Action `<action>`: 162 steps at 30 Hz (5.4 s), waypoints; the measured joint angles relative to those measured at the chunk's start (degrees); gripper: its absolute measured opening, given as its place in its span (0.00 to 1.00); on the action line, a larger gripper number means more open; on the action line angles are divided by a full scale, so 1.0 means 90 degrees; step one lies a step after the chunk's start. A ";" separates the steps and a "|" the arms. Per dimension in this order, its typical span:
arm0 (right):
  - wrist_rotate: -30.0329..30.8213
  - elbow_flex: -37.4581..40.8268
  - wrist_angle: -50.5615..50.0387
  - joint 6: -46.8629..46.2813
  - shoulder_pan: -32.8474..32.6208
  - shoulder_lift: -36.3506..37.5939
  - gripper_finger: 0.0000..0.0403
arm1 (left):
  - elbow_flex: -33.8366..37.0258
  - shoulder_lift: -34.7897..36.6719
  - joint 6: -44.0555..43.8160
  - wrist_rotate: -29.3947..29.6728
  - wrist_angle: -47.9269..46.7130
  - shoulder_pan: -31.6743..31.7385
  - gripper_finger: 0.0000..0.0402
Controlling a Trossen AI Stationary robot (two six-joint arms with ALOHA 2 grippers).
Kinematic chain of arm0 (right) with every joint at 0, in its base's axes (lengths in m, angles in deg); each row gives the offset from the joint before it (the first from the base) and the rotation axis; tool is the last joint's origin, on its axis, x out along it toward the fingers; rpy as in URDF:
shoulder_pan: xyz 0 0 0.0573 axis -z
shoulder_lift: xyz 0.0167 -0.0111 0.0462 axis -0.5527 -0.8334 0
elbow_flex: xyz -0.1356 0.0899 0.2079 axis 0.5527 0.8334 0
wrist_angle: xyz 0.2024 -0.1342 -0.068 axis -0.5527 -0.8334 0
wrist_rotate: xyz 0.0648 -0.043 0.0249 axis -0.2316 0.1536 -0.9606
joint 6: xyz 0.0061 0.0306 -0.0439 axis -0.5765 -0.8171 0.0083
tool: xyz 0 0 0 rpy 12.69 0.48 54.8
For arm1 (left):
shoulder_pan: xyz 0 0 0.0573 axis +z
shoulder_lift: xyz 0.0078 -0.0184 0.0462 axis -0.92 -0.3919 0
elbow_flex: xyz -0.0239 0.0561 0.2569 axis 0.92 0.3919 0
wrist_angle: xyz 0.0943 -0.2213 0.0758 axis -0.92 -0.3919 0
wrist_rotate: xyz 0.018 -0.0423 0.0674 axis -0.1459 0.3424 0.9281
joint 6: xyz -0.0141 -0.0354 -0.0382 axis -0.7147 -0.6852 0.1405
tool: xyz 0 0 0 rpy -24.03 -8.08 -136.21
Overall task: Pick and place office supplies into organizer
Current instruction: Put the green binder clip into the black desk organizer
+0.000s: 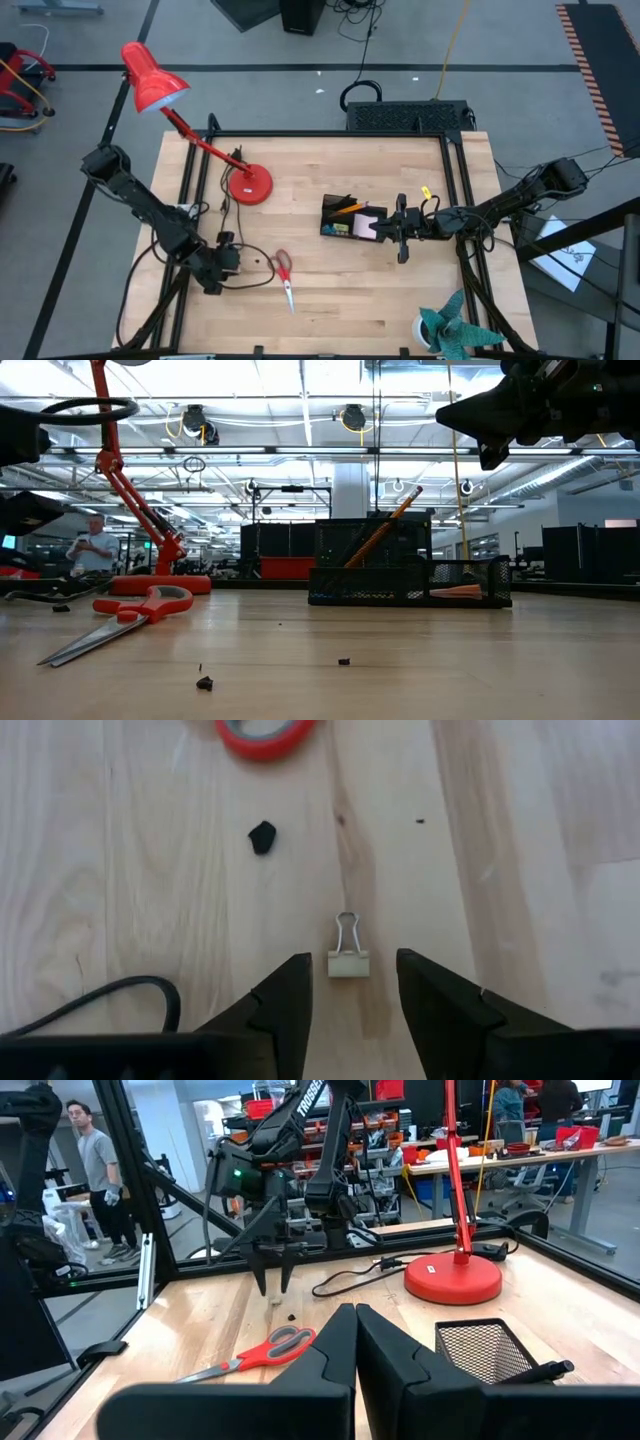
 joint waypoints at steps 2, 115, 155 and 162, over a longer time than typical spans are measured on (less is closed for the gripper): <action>0.0000 0.0000 0.0002 0.0000 0.0000 0.0000 0.00 | 0.0000 -0.0078 0.0002 0.0005 0.0006 0.0001 0.38; -0.0022 0.0000 0.0053 0.0018 0.0000 0.0000 0.00 | -0.3056 -0.4743 0.3668 -0.0228 0.5397 0.4569 0.21; -0.0214 0.0000 0.0047 -0.0002 -0.0002 0.0002 0.01 | -0.3563 -0.5090 0.3564 -0.0184 0.4518 0.4375 0.46; -0.0216 0.0000 0.0051 -0.0002 -0.0002 0.0000 0.01 | -0.3560 -0.5090 0.3551 0.0051 0.4489 0.4416 0.63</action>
